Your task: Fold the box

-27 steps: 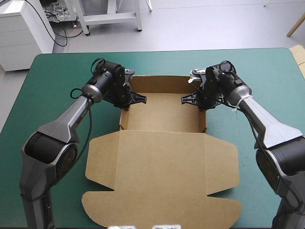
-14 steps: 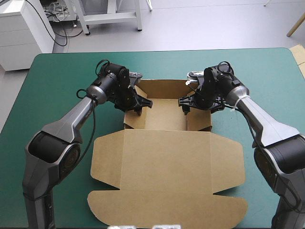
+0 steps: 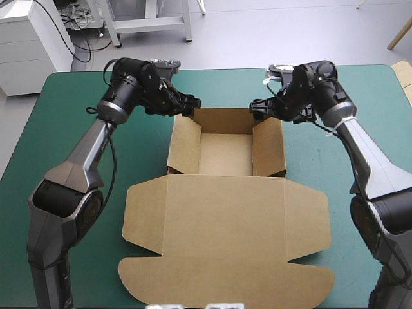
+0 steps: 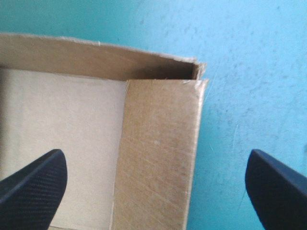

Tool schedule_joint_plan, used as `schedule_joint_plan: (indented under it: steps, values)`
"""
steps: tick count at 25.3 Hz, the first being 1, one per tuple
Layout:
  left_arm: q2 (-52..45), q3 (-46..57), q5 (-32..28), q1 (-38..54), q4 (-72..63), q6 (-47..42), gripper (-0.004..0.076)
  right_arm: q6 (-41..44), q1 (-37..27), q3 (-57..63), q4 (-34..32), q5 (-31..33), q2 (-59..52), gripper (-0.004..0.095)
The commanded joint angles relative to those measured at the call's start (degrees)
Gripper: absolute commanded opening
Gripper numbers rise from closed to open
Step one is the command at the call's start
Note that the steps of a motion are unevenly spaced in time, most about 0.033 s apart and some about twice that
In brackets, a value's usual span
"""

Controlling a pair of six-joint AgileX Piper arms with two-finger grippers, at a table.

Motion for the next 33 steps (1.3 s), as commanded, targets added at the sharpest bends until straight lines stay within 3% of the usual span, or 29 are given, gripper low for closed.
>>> schedule_joint_plan:
  steps: [1, 6, 9, 12, 16, 20, 26, 33]
  values:
    - [-6.77, -6.93, 1.89, 0.99, -1.89, -0.29, 0.0547, -0.15, -0.73, -2.90, -0.04, -0.73, -7.47, 0.0926]
    - [-13.67, -7.91, 1.88, 1.17, -1.09, 1.59, 0.0543, -1.26, -0.62, 1.76, 0.54, -0.73, -14.69, 0.0926]
    - [-18.79, -6.57, 1.89, 1.17, -1.20, 4.99, 0.0461, -3.25, -0.54, 7.04, 0.43, -0.73, -19.35, 0.0926]
    - [-24.34, -4.13, 1.89, 1.17, -1.29, 8.41, 0.0293, -3.51, -0.54, 12.81, 0.31, -0.73, -23.07, 0.0926]
    - [-32.98, 1.89, 1.89, 1.17, -0.72, 10.85, 0.0000, -2.41, -0.54, 16.86, 0.42, -1.26, -24.61, 0.0926]
    - [-41.47, 9.79, 1.89, 1.17, 0.52, 12.90, -0.0008, -1.39, -0.54, 17.08, 1.74, -2.48, -22.81, 0.0926]
    - [-60.43, 33.92, 1.14, 1.17, 1.82, 12.90, -0.0008, -1.61, -0.09, 17.08, 2.52, -5.72, -11.86, 0.0926]
    - [-73.61, 52.52, -2.21, 1.17, 1.84, 12.90, -0.0008, -2.05, -0.09, 17.08, 2.28, -9.65, -5.11, 0.0926]
